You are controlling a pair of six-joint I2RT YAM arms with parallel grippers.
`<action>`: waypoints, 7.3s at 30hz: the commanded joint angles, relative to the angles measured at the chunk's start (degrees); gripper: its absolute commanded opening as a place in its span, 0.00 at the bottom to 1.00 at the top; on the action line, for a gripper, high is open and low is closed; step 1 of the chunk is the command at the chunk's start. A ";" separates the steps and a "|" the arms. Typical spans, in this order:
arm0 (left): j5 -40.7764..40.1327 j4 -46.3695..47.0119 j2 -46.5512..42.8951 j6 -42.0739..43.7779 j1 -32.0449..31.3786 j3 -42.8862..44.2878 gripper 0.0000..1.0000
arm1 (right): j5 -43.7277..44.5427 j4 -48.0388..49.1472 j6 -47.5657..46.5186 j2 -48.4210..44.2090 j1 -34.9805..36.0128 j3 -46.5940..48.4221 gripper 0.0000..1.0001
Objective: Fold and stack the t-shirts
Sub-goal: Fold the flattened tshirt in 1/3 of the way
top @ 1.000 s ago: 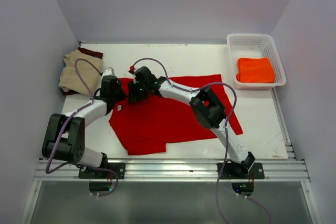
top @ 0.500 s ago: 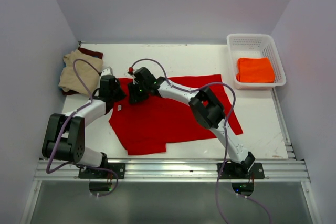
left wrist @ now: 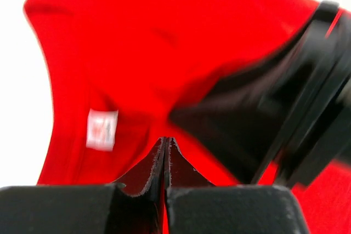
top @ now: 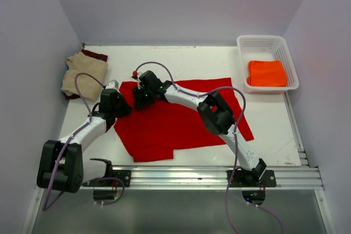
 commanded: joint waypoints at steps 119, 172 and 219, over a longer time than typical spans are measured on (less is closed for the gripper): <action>-0.98 3.26 -5.23 -0.17 3.00 -0.53 0.00 | 11.24 -1.40 -3.87 -15.90 -0.21 -13.60 0.00; 10.17 23.03 7.60 5.02 1.86 -5.54 0.00 | 15.81 -15.03 -7.03 -25.13 0.06 -22.22 0.53; 13.77 -6.14 -7.16 -0.77 1.60 0.45 0.08 | 17.65 -16.08 -7.30 -25.84 -0.03 -22.92 0.44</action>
